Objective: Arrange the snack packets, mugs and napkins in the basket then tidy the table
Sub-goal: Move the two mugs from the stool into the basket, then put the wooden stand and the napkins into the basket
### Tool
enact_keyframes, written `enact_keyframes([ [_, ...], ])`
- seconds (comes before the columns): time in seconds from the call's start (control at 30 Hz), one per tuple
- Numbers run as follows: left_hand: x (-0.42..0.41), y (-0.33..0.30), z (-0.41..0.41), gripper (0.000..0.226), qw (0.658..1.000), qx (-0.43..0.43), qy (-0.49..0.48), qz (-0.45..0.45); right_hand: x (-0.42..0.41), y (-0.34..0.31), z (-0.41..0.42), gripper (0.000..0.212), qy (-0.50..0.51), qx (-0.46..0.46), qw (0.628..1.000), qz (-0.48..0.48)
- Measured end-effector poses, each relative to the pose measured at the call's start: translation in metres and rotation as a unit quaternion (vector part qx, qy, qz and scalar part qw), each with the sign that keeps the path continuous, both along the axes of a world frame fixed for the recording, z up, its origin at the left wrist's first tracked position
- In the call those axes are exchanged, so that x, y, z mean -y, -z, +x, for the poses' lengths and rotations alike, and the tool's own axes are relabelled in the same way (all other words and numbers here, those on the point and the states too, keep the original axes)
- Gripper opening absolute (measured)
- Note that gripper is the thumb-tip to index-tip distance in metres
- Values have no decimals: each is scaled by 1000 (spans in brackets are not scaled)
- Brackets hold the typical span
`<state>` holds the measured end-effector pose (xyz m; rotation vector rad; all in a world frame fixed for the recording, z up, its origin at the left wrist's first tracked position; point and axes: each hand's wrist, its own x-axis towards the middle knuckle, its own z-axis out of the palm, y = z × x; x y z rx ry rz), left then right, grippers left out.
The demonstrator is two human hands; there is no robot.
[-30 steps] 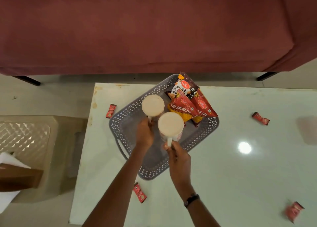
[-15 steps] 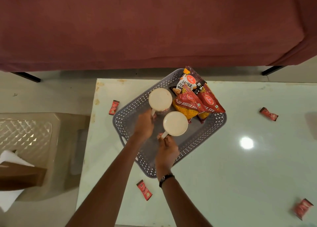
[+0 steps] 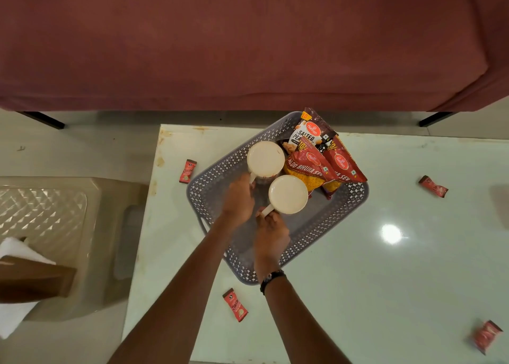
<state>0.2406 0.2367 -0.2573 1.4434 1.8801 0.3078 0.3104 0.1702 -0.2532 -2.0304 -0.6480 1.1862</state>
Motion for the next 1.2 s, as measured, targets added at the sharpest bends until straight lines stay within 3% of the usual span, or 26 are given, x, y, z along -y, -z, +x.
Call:
enact_keyframes([
  [0.1, 9, -4, 2, 20, 998, 6, -52, 35, 7, -3, 3, 16, 1, 5, 1000, -7],
  [0.23, 38, -16, -5, 27, 987, 48, -123, 91, 23, -20, 1, 18, 76, -16, 997, -1],
  [0.33, 64, -34, -14, 28, 975, 82, -173, 112, 29, -39, -7, 14, 71, -23, 997, 30],
  [0.5, 104, -62, -48, 18, 936, 120, -278, 179, 33, -70, -46, 9, -47, -37, 994, 94],
  [0.63, 133, -79, -92, 24, 899, 131, -365, 203, 40, -88, -99, 11, -152, -54, 975, 151],
  [0.9, 206, -86, -199, 22, 812, 66, -527, 243, 82, -83, -223, 15, -394, -109, 900, 148],
  [1.1, 245, -72, -260, 24, 737, 9, -625, 255, 102, -62, -293, 22, -538, -61, 829, 142],
  [1.2, 252, -64, -274, 30, 714, 26, -661, 231, 107, -55, -311, 35, -615, 2, 776, 136],
])
